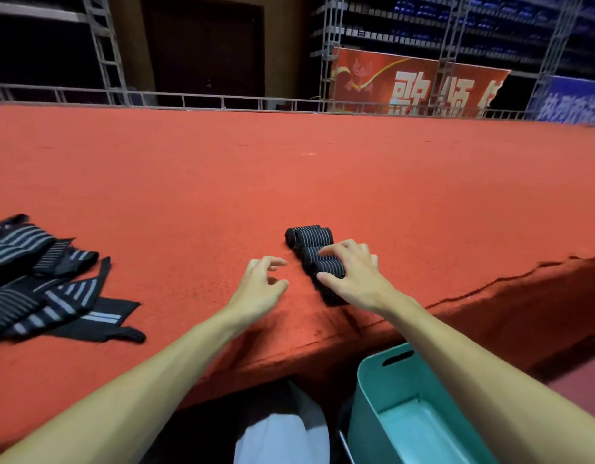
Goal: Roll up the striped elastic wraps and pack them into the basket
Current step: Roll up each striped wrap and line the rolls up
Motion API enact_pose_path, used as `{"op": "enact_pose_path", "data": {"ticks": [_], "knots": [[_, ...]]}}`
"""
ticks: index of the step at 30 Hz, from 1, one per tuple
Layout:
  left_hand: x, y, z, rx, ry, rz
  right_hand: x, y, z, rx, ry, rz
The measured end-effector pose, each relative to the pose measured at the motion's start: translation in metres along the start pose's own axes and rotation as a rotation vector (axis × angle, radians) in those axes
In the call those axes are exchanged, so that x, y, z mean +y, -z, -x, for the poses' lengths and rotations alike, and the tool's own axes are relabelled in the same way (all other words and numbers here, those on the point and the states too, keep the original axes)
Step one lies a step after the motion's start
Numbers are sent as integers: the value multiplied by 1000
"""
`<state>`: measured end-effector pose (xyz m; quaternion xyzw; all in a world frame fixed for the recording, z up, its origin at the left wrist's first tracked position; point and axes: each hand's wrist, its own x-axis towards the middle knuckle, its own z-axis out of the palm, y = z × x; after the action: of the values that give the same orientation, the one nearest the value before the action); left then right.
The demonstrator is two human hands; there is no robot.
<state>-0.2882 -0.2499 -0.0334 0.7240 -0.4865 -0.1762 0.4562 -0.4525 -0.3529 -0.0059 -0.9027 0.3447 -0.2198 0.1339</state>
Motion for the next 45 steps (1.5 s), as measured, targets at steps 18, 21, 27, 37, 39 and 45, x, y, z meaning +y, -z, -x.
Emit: {"op": "enact_pose_path", "data": {"ticks": [18,21,27,37,39,45], "knots": [[-163,285,107,492,56,-618,-269,-153,-77,-316,436,-156],[-186,306,109,579,130,-701,-300,-179,-87,-332,450,-193],[-215,298,113,578,244,-608,-344,-227,-105,-341,346,-227],[-199,307,103,518,230,-451,-344,-207,-104,-317,294,-659],[-188,304,99,515,207,-455,-333,-195,-107,-260,258,-688],[-153,271,85,359,74,-544,-283,-151,-104,-163,65,-818]]}}
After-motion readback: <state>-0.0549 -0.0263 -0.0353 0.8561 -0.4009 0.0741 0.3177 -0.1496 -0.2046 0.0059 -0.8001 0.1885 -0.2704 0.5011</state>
